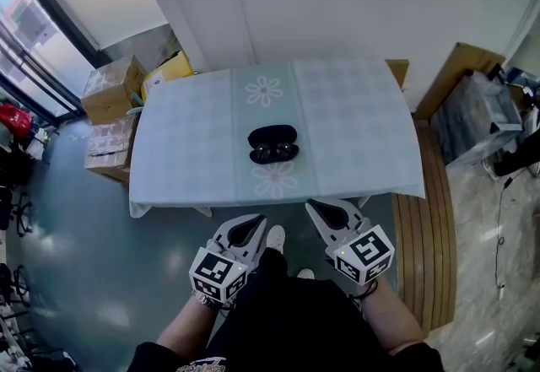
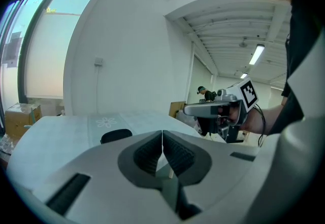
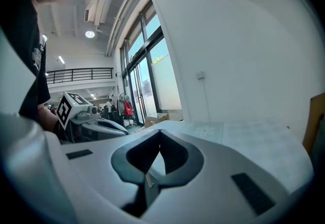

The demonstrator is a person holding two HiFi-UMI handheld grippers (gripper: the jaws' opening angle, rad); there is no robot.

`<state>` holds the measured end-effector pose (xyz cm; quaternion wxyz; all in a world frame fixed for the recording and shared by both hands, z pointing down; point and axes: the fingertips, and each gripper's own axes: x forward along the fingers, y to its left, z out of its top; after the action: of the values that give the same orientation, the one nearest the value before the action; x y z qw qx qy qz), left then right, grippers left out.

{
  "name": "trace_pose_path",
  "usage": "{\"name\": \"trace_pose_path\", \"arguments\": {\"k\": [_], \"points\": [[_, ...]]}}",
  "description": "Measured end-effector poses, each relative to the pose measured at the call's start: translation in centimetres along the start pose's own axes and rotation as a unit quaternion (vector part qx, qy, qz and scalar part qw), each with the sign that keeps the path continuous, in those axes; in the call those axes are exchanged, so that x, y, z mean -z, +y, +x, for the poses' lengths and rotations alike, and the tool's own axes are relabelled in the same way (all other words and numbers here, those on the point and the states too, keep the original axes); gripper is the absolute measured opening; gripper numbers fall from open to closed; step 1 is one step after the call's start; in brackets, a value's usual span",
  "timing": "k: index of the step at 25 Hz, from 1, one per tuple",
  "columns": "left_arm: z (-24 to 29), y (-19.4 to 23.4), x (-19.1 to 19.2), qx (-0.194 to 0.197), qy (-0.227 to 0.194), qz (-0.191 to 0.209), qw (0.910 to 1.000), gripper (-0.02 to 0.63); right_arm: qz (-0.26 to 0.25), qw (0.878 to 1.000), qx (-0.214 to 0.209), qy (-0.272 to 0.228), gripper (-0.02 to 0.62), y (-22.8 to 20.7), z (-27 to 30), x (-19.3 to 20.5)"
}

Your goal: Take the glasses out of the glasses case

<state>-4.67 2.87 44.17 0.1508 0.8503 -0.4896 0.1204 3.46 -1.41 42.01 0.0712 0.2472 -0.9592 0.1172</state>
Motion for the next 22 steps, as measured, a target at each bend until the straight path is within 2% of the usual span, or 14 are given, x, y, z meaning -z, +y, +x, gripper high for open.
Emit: {"name": "trace_pose_path", "arguments": {"k": [13, 22], "points": [[6.0, 6.9, -1.0, 0.036, 0.026, 0.002, 0.9990, 0.029, 0.025, 0.999, 0.045, 0.015, 0.023, -5.1, 5.1, -0.5], [10.5, 11.7, -0.7, 0.053, 0.054, 0.017, 0.9970, 0.029, 0.050, 0.996, 0.071, 0.025, 0.023, -8.3, 8.7, 0.0]]}}
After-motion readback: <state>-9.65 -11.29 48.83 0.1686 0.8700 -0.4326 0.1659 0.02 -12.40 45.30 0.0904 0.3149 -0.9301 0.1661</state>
